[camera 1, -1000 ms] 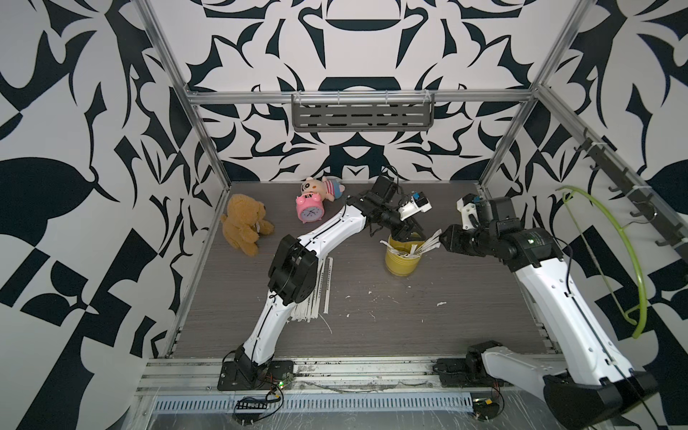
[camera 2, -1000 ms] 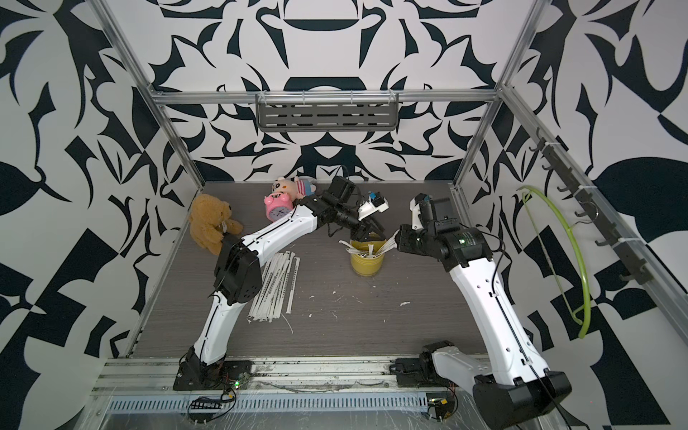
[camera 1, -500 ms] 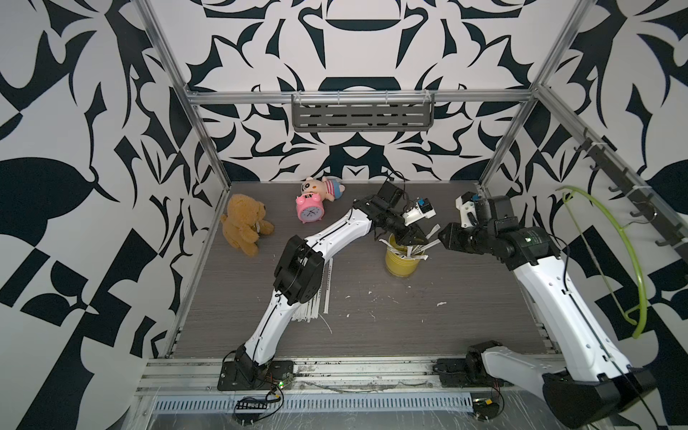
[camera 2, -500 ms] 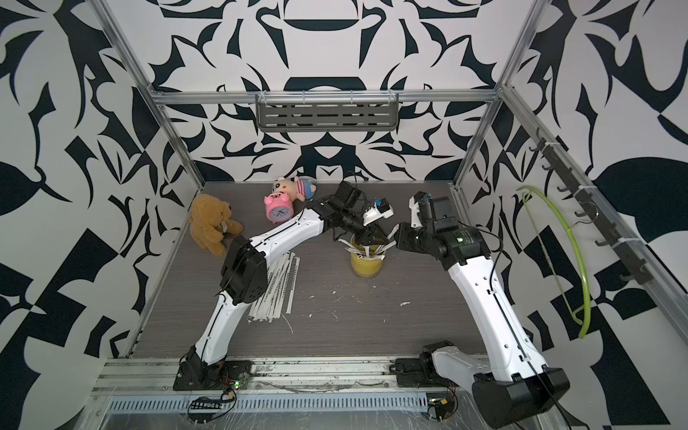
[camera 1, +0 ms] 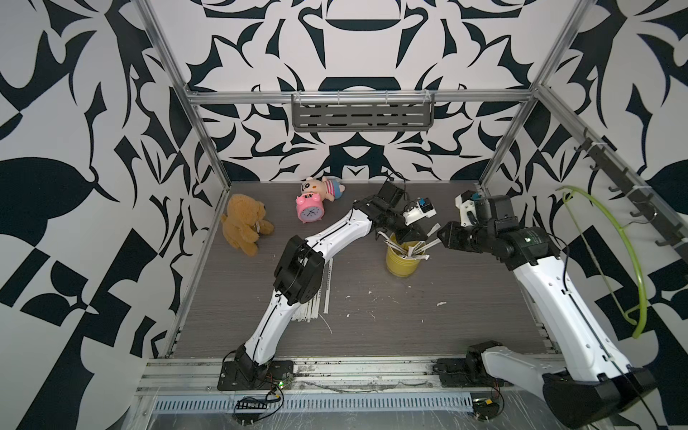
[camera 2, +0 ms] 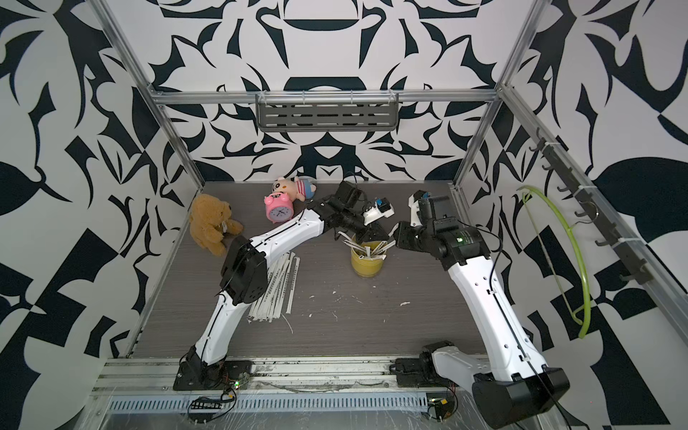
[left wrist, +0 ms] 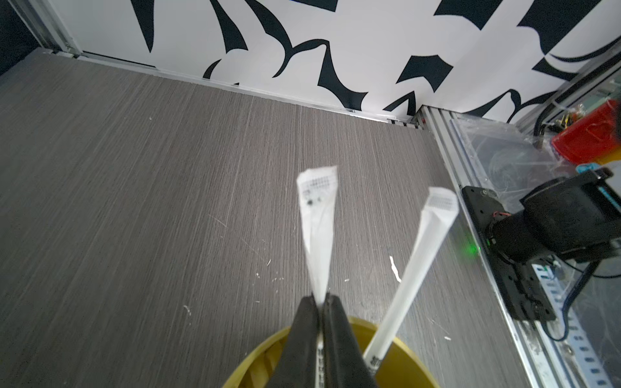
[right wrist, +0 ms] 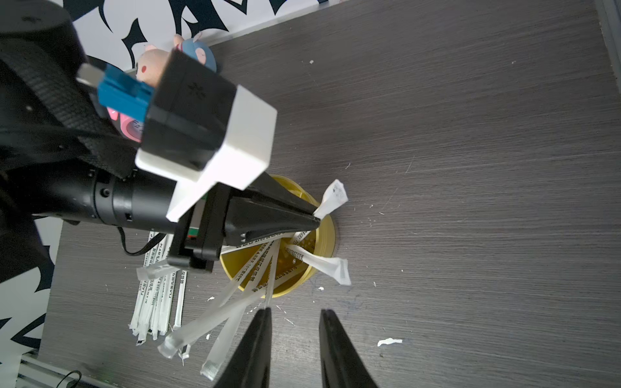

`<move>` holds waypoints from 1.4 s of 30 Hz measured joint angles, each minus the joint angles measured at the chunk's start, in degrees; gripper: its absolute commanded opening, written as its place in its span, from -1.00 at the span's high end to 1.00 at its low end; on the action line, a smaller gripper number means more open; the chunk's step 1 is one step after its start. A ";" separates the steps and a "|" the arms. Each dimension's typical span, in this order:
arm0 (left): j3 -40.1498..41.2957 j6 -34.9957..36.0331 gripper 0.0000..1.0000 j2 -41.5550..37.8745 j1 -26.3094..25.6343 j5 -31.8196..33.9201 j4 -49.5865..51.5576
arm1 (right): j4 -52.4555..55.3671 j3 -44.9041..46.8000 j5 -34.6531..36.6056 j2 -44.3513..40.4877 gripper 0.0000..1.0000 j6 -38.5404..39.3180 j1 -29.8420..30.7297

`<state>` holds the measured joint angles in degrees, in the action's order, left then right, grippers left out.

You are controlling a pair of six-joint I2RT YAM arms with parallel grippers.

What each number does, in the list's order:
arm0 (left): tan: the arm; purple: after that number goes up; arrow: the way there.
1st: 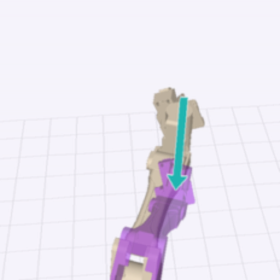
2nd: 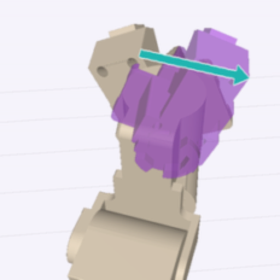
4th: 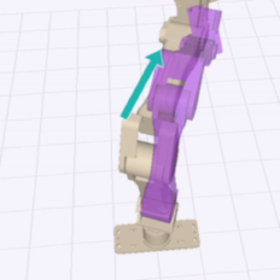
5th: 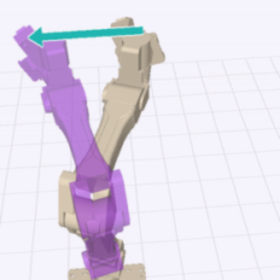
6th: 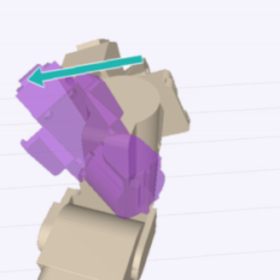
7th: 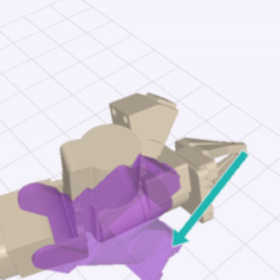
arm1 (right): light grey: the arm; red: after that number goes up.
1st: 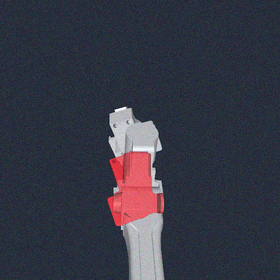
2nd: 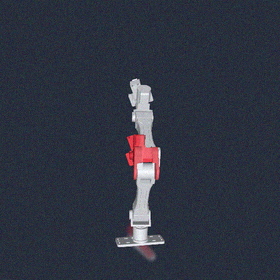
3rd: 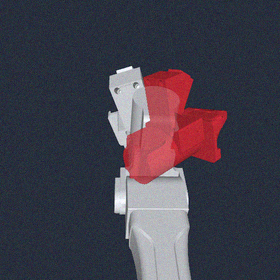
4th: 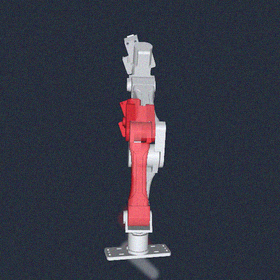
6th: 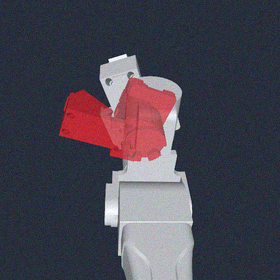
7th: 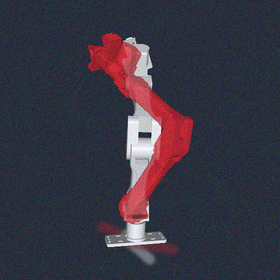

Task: Take the straws out of the storage container
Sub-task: Pick up the straw from the container.

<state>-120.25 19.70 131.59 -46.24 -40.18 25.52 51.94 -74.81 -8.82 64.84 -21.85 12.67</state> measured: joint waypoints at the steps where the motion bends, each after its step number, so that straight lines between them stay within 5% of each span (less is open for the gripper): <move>1: 0.35 0.07 0.92 -0.17 -0.02 0.28 -0.42 | 0.00 0.07 -0.02 0.00 0.42 0.02 0.00; 42: 12.39 -3.91 1.00 -22.16 -0.48 8.90 -19.23 | -1.79 -0.50 -3.43 -4.33 0.47 -1.01 0.00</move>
<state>-107.85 15.79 109.43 -46.72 -31.29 6.28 50.15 -75.31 -12.25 60.51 -22.85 12.67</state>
